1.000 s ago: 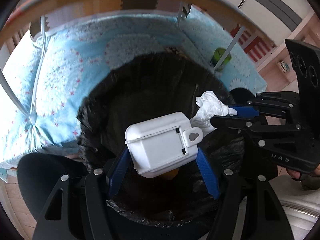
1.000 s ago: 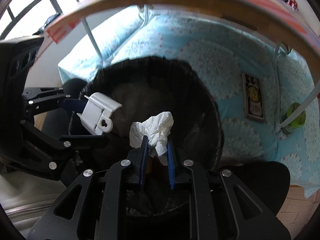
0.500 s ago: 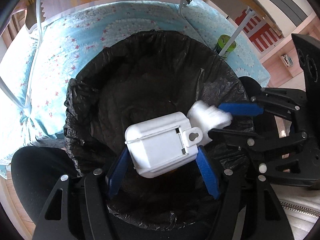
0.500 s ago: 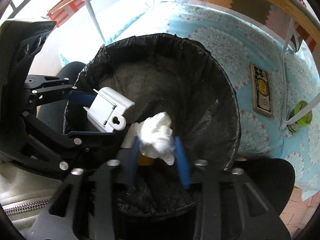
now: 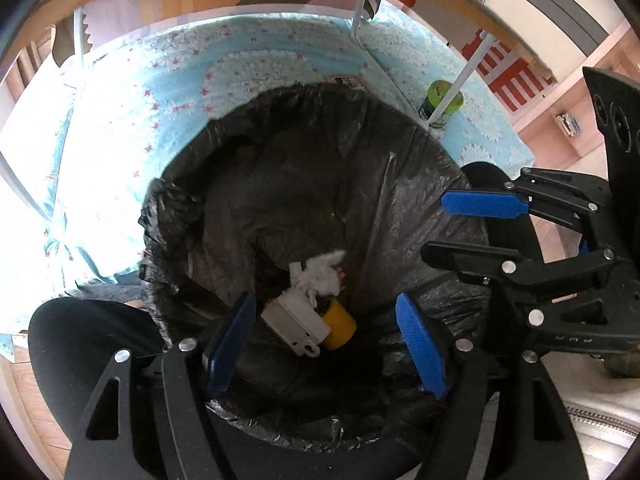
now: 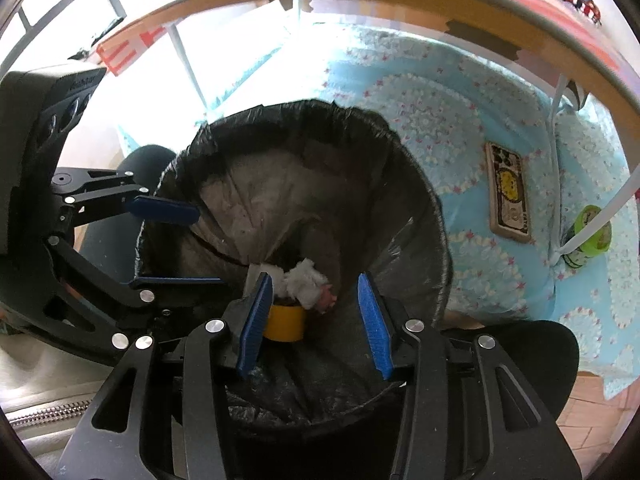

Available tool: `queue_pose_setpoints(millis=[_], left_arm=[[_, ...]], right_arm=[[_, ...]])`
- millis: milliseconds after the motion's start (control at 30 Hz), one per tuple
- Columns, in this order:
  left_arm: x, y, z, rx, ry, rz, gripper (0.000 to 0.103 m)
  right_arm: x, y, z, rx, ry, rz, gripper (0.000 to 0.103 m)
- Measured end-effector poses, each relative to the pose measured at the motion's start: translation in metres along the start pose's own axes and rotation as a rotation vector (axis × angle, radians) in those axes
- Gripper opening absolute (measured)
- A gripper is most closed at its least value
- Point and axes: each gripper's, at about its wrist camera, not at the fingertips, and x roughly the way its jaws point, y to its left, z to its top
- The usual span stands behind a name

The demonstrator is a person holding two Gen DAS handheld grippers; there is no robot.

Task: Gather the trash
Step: 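Open both tools to drop the tissue and container into the bin, then move both open tools back toward the cardboard tube and blister pack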

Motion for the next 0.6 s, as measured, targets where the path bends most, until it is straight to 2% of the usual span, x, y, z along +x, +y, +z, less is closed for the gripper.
queue_pose_setpoints(millis=[367, 600], left_arm=[[-0.043, 0.000, 0.016, 0.020, -0.105, 0.005, 0.070], [-0.078, -0.011, 0.033, 0.087, -0.197, 0.019, 0.070]], right_arm=[[-0.024, -0.011, 0.009, 0.026, -0.064, -0.005, 0.045], [-0.045, -0.018, 0.022, 0.021, -0.114, -0.024, 0.049]])
